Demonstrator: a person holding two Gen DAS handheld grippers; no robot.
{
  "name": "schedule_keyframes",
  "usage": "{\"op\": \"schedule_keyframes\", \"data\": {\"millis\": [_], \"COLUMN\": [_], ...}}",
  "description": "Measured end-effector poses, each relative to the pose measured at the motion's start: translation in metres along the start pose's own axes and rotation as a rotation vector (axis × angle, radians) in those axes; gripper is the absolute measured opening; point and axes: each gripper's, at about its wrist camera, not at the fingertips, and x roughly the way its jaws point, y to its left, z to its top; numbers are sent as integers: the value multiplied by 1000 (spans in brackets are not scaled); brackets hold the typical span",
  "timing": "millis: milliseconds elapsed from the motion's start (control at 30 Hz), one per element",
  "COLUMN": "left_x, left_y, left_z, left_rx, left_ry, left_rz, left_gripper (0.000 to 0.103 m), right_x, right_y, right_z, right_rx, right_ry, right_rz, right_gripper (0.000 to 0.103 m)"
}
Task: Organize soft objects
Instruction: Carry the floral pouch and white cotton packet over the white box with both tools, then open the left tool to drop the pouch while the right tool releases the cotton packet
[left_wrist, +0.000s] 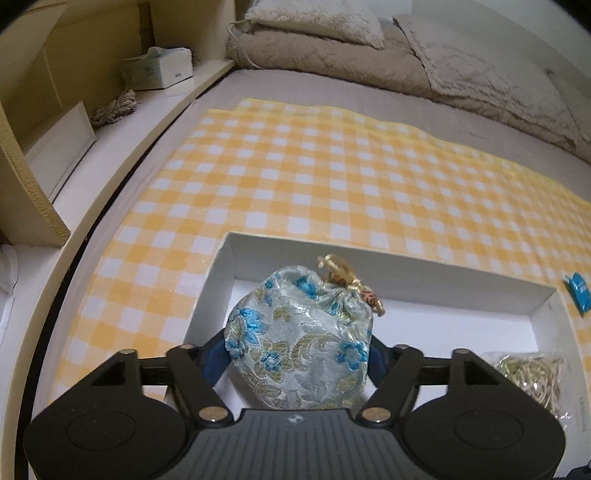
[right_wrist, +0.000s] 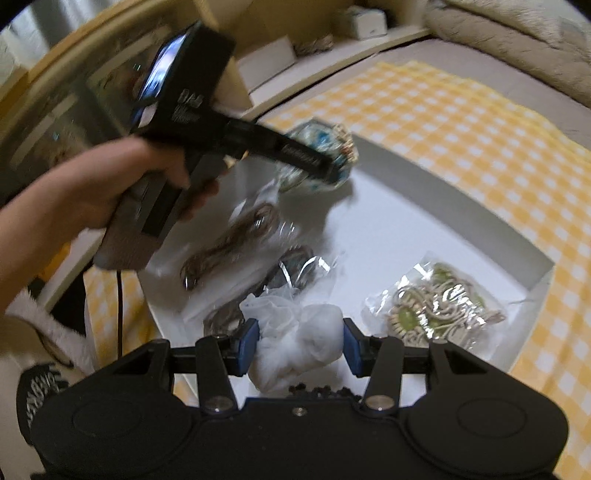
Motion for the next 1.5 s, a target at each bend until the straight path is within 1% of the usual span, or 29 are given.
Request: {"op": "schedule_keyframes", "data": {"millis": [33,167,233,300,333,400,467,533,867,900,933,967,1000,1033,1067,1167,1233,1333,1400,1500], "left_x": [0,-4,-6,-8,-9,-12,-15,-19,-38,-39,-41,-43,-43,-44,-45,-44,-43,-43,-43,-43], "left_y": [-1,-2,-3,-3,-2,-1,-1,0,-2,-3,-3,-3,-3,-3,-4,-6,-7,-7,-7,-5], "left_z": [0,-2,-4,-6,-6,-9,-12,-13,-20,-20,-20,-20,-19,-19,-19,-19,-19,-18,-18,-17], "left_rx": [7,14,15,22,24,27,29,30,32,31,29,26,23,21,20,25,31,33,33,30], "left_ry": [0,-8,-11,-7,-4,0,2,2,-24,-28,-33,-37,-41,-43,-45,-45,-43,-43,-46,-47], "left_rz": [-1,-30,-31,-30,-29,-28,-28,-31,-50,-54,-59,-65,-70,-74,-78,-84,-85,-92,-96,-97], "left_gripper": [84,95,99,99,100,101,101,102,103,103,103,103,103,103,103,103,103,103,103,103], "right_x": [3,12,15,17,19,18,18,15,1,-1,-4,-7,-10,-13,-15,-10,2,23,30,29], "right_y": [0,2,7,10,11,14,16,14,13,14,15,15,14,14,14,20,22,18,12,11], "right_z": [0,-2,-4,-5,-6,-8,-9,-8,-11,-11,-11,-9,-7,-5,-4,-3,-5,-9,-12,-9], "right_rx": [-6,-20,-37,-47,-50,-58,-66,-58,-57,-62,-62,-58,-52,-42,-39,-80,-87,-97,-75,-75], "right_ry": [14,62,78,98,103,106,101,95,51,36,16,1,-2,-2,-5,11,39,85,89,87], "right_rz": [7,47,61,80,81,60,43,41,20,7,-8,-12,-6,5,15,35,16,-45,-41,-34], "right_gripper": [49,49,52,56,63,74,77,83,86,85,77,67,41,23,20,20,20,20,20,20]}}
